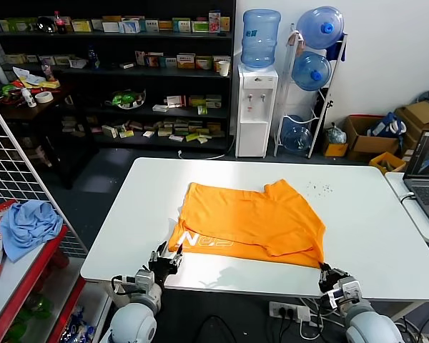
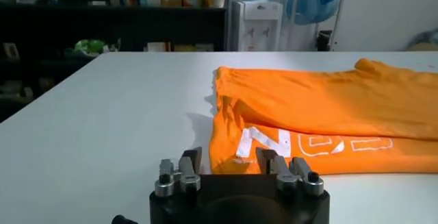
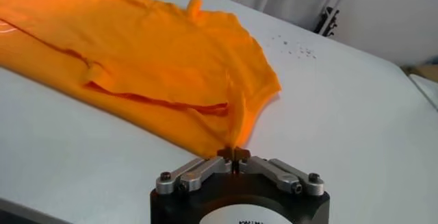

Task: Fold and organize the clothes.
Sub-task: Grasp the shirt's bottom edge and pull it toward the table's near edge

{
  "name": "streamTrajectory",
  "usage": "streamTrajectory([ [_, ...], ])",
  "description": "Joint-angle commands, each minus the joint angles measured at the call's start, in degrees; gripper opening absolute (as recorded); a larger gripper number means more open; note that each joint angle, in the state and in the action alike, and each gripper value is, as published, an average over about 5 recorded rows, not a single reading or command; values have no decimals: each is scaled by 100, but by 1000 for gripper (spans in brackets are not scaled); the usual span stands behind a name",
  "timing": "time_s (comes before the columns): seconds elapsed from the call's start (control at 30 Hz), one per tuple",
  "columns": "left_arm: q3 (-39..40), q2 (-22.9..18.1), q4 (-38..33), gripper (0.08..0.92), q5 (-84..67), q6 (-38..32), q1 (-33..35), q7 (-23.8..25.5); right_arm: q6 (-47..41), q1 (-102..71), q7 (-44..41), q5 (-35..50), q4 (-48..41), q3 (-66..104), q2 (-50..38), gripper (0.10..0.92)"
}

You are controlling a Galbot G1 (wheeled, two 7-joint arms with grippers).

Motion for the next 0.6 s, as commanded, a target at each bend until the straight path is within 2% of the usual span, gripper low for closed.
streamTrajectory([
  [0.03, 3, -27, 406, 631, -11, -25, -214, 10, -7, -20, -8, 12, 43, -3, -32, 129],
  [0.13, -6, 26, 329, 567, -28, -23, -158, 8, -2, -29, -10, 15, 60, -3, -40, 129],
  [0.6, -6, 221, -360, 160, -92, 97, 332, -87, 3, -211, -21, 18, 286, 18, -292, 129],
])
